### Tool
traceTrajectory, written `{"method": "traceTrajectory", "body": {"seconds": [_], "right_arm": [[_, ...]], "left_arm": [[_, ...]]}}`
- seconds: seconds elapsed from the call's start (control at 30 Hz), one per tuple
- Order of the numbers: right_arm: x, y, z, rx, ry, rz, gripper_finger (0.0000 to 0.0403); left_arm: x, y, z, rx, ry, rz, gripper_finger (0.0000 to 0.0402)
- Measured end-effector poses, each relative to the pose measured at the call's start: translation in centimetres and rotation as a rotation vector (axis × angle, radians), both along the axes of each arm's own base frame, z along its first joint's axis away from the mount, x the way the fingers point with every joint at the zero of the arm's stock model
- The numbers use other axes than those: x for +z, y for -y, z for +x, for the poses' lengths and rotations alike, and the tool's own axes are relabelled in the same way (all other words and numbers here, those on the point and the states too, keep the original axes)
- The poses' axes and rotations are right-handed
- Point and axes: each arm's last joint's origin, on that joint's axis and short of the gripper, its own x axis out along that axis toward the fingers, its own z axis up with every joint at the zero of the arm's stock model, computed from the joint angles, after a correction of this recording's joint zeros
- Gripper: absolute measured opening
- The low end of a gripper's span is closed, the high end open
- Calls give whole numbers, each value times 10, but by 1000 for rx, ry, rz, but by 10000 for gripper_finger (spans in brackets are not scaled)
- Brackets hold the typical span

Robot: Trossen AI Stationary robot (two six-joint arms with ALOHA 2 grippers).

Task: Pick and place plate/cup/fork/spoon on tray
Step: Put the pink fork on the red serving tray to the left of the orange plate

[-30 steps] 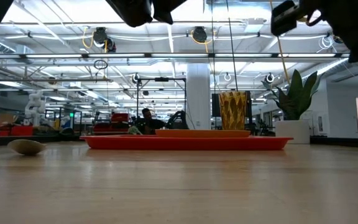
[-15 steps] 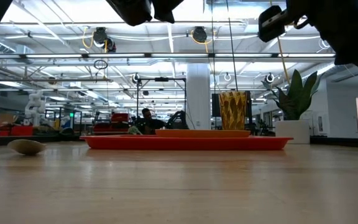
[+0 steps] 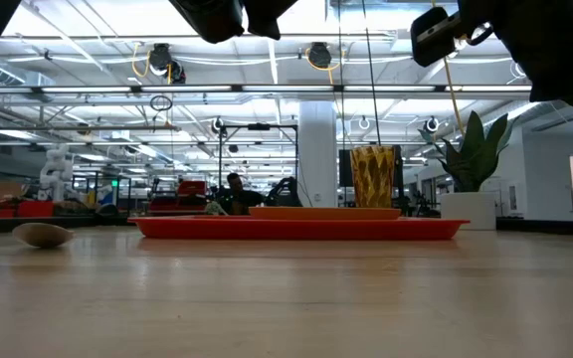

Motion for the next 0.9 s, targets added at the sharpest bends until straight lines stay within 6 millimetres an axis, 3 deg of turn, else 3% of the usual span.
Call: {"method": "traceTrajectory", "body": {"seconds": [0.33, 0.6, 0.9], "right_arm": [[-1, 0, 0, -1, -10, -2, 18], [-1, 0, 0, 2, -17, 8, 25], [0, 0, 0, 6, -32, 35, 75]], "left_arm": [[0, 0, 0, 8, 12, 11, 46], [0, -2, 0, 11, 10, 9, 40], [-1, -13, 2, 12, -52, -41, 38]]}}
